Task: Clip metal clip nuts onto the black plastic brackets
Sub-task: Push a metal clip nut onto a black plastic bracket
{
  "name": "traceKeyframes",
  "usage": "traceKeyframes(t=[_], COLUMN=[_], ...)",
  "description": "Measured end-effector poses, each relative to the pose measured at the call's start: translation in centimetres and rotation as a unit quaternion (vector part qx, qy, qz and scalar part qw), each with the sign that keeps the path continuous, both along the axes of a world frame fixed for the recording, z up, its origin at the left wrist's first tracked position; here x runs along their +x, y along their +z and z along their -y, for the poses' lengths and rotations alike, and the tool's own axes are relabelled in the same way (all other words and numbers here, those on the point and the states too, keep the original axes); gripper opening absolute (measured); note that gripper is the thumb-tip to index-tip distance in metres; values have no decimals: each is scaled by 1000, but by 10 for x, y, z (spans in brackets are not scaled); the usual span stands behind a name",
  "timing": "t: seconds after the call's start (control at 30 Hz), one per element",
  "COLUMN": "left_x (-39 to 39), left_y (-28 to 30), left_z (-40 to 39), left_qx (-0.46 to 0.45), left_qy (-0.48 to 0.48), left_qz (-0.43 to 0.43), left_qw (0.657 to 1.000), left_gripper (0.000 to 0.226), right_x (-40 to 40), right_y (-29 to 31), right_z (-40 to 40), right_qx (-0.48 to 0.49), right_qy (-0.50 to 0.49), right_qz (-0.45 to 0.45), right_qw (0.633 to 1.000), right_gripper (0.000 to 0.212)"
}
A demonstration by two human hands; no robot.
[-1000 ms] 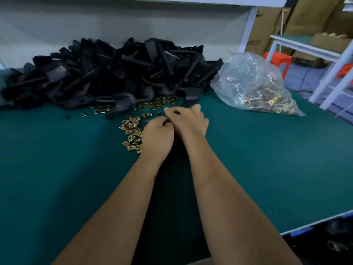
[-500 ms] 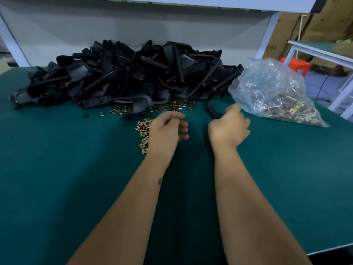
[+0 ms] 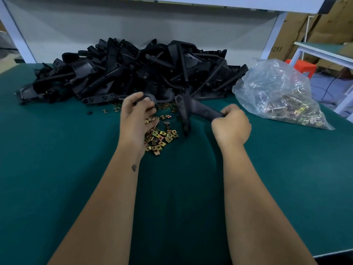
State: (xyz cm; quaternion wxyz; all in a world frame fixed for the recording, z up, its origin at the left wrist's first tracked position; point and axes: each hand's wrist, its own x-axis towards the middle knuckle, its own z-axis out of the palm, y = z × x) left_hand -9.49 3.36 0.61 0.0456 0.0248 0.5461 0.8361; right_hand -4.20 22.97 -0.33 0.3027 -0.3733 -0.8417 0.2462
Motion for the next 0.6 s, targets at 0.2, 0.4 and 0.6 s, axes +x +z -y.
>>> traceKeyframes(t=[0.2, 0.4, 0.6], left_x=[14, 6, -16], left_y=[-4, -10, -8], left_z=[-9, -13, 13], left_qx=[-154, -246, 137], left_qy=[-96, 37, 69], left_qz=[-188, -185, 57], left_qw=[965, 951, 986], left_gripper=[45, 17, 12], right_x=[-1, -2, -13], right_y=[5, 12, -1], right_z=[26, 57, 61], right_qx=[166, 191, 82], right_qy=[53, 50, 156], right_qz=[-185, -313, -183], right_qw=[967, 929, 967], right_gripper=[22, 55, 52])
